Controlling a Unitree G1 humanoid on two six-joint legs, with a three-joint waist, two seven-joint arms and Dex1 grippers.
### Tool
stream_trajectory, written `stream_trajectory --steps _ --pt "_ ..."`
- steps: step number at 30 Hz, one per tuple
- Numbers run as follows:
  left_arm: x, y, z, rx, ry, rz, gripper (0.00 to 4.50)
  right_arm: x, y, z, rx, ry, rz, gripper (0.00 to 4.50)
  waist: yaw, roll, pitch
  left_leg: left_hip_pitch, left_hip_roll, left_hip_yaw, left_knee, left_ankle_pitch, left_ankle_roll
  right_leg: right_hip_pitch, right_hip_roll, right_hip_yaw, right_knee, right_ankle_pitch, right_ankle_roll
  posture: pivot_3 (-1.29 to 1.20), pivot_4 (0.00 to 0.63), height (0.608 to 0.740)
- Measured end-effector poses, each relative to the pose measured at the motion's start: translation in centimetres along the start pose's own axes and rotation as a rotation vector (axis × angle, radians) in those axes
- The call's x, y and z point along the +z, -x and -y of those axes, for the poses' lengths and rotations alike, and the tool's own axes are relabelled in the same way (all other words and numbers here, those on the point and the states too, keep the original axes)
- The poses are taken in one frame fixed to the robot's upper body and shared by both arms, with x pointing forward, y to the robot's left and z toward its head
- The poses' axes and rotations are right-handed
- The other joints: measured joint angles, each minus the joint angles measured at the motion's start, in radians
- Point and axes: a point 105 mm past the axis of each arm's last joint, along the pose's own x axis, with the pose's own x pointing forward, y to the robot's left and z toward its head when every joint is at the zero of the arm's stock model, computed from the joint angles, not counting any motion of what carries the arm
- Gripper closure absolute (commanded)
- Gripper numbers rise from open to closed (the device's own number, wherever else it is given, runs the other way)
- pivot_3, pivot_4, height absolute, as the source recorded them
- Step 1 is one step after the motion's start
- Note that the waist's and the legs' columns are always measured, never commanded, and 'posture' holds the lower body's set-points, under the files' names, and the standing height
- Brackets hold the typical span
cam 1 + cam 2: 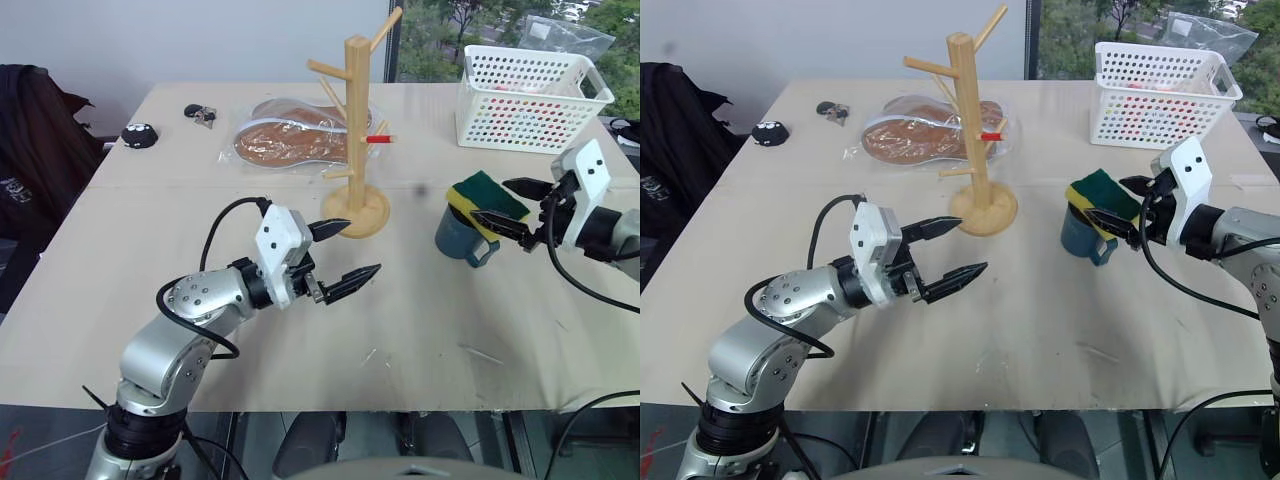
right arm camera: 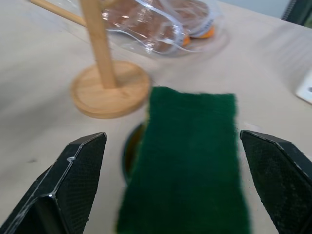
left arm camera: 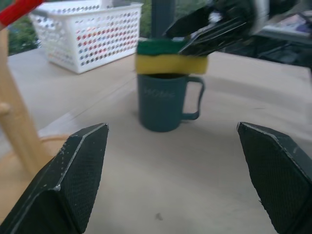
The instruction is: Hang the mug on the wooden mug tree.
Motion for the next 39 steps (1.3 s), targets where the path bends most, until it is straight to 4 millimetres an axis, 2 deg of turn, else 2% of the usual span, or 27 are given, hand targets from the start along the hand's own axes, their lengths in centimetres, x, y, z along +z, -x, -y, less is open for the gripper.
stream_trajectory --steps 4,12,18,21,26,28,29,35,37,39 --pt "0.6 -0.2 0.2 -0.028 0.005 0.018 0.11 0.2 -0.2 0.4 -0.025 0.019 -0.002 0.06 -0.001 0.0 0.0 0.0 0.0 0.0 0.0 0.0 0.0 0.0 0.001 0.0 0.0 0.0 0.0 0.0 0.15 0.74" --pt "1.0 -0.3 0.8 -0.058 0.003 0.026 0.11 -1.1 -1.1 0.1 -0.033 -0.071 -0.054 0.06 -0.002 0.0 0.0 0.0 0.0 0.0 0.0 0.0 0.0 0.0 0.001 0.001 0.0 0.0 0.0 0.0 0.15 0.74" --pt "1.2 -0.4 1.1 -0.061 0.003 0.03 0.11 -1.6 -1.1 0.7 -0.067 -0.077 -0.091 0.06 0.0 0.0 0.0 0.0 0.0 0.0 0.0 0.0 0.0 0.0 0.001 0.0 0.0 0.0 0.0 0.0 0.15 0.74" --pt "1.3 -0.7 1.2 -0.07 0.002 0.029 0.11 -1.6 -1.2 0.7 -0.065 -0.078 -0.094 0.93 -0.001 0.0 0.0 0.0 0.0 0.0 0.0 0.0 0.0 0.0 0.001 0.0 0.0 0.0 0.0 0.0 0.15 0.74" --pt "1.7 -0.9 1.2 -0.08 -0.009 0.037 0.11 -1.6 -1.2 0.6 -0.061 -0.081 -0.091 3.43 -0.001 0.0 0.0 0.0 0.0 0.0 0.0 0.0 0.0 0.0 0.001 0.0 0.0 0.0 0.0 0.0 0.15 0.74" --pt "1.8 -0.9 1.3 -0.086 -0.005 0.041 0.11 -1.6 -1.2 0.6 -0.06 -0.081 -0.09 4.26 -0.002 0.0 0.0 0.0 0.0 0.0 0.0 0.0 0.0 0.0 0.001 0.0 0.001 0.0 0.0 0.0 0.15 0.74" --pt "1.8 -1.0 1.3 -0.087 -0.004 0.042 0.11 -1.6 -1.2 0.6 -0.06 -0.081 -0.09 4.42 -0.002 0.0 0.0 0.0 0.0 0.0 0.0 0.0 0.0 0.0 0.001 0.0 0.001 0.0 0.0 0.0 0.15 0.74" --pt "3.1 -1.7 1.6 -0.133 -0.023 0.084 0.11 -0.7 -0.3 1.0 -0.097 -0.078 -0.059 4.42 0.002 0.0 0.0 0.0 -0.001 -0.001 0.001 0.0 0.0 0.0 0.001 -0.001 0.001 0.0 0.0 0.0 0.15 0.74" --pt "3.4 -2.1 1.8 -0.178 -0.032 0.089 0.11 -0.2 1.3 1.7 -0.157 -0.071 -0.046 4.42 0.006 0.0 0.0 -0.001 -0.001 -0.002 0.001 0.0 0.0 0.0 0.001 -0.002 0.0 0.0 0.0 0.0 0.15 0.74" --pt "3.3 -2.5 2.0 -0.218 -0.023 0.084 0.11 -0.9 3.0 2.6 -0.223 -0.091 -0.058 4.42 0.008 0.0 0.0 -0.001 -0.001 -0.002 0.001 0.0 0.0 0.0 0.001 -0.002 0.0 0.0 0.0 0.0 0.15 0.74"
